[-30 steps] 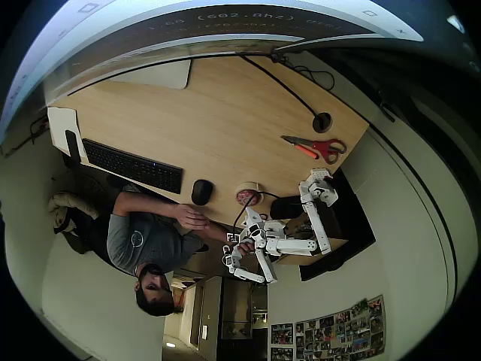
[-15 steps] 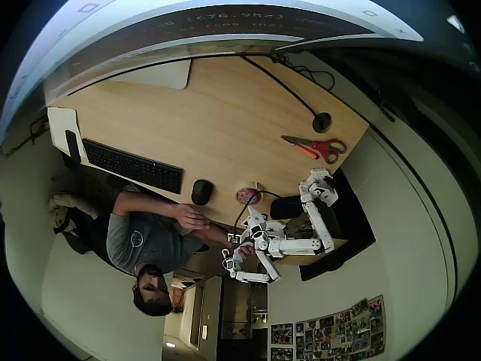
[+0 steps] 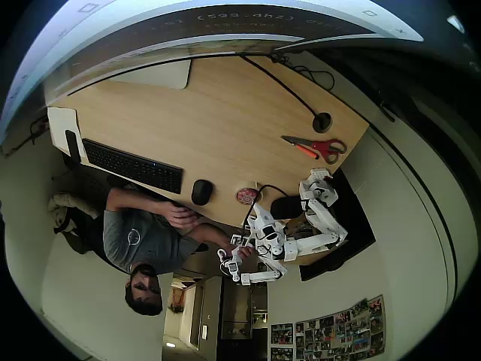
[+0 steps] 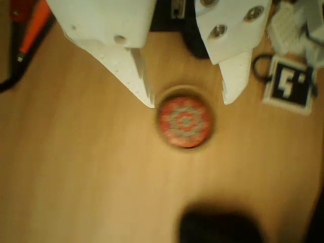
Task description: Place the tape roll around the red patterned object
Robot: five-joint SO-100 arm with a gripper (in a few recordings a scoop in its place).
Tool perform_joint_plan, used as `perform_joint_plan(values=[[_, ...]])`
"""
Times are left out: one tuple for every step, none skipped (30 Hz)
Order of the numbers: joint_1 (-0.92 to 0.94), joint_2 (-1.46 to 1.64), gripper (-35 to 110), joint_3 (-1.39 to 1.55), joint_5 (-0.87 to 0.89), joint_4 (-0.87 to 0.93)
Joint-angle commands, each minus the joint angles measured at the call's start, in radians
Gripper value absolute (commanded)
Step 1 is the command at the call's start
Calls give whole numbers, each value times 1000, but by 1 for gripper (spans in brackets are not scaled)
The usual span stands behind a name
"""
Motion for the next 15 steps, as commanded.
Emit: perform_joint_plan(values=[[103, 41, 36, -38, -40, 31], [123, 35, 35, -52, -55, 23], [141, 20, 34, -78, -67, 21], [158, 3, 35, -117, -83, 23], [176, -17, 35, -155, -92, 29], [196, -37, 35, -181, -103, 40], [216, -55, 35, -209, -114, 49], [238, -71, 35, -221, -135, 54], [259, -84, 35, -236, -152, 57], [279, -94, 35, -236, -170, 58], [298, -100, 35, -244, -187, 58], [314, -101, 35, -250, -202, 58], [330, -103, 36, -253, -210, 58], [337, -103, 36, -255, -213, 60], [341, -103, 36, -256, -219, 61]])
